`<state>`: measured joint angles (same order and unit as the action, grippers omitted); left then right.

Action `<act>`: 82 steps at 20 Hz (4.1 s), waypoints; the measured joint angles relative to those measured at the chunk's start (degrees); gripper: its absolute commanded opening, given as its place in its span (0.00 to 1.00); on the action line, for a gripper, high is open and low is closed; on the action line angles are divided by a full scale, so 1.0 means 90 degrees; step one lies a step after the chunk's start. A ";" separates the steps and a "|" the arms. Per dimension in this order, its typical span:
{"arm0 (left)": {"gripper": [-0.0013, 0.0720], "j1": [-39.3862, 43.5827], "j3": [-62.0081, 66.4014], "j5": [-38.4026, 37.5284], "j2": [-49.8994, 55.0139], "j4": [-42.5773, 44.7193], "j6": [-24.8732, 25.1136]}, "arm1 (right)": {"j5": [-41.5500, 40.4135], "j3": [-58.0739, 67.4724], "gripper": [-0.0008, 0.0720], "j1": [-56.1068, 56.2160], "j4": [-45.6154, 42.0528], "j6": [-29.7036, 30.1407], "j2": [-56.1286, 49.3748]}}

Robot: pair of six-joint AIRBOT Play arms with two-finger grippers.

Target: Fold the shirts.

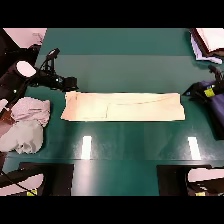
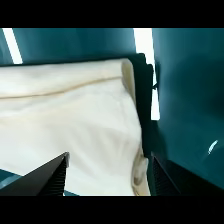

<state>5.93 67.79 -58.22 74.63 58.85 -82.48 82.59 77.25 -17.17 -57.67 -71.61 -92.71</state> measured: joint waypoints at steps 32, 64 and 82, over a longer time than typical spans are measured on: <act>0.05 0.3123 0.3264 0.0287 0.4031 -0.0763 -0.0022 | 0.0891 0.2290 0.03 0.2654 0.1294 -0.0505 0.1270; 0.05 -0.0918 0.4313 -0.2106 0.0469 0.1863 -0.0068 | -0.2616 0.3184 0.62 0.7563 0.0777 0.0265 -0.0862; 0.05 -0.0447 0.2926 -0.1792 0.0425 0.0209 0.0444 | -0.1515 -0.0879 0.91 0.3711 0.1702 0.0102 -0.0206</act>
<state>1.91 94.13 -74.35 78.46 60.73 -78.48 68.95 69.34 16.23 -42.35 -70.70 -94.56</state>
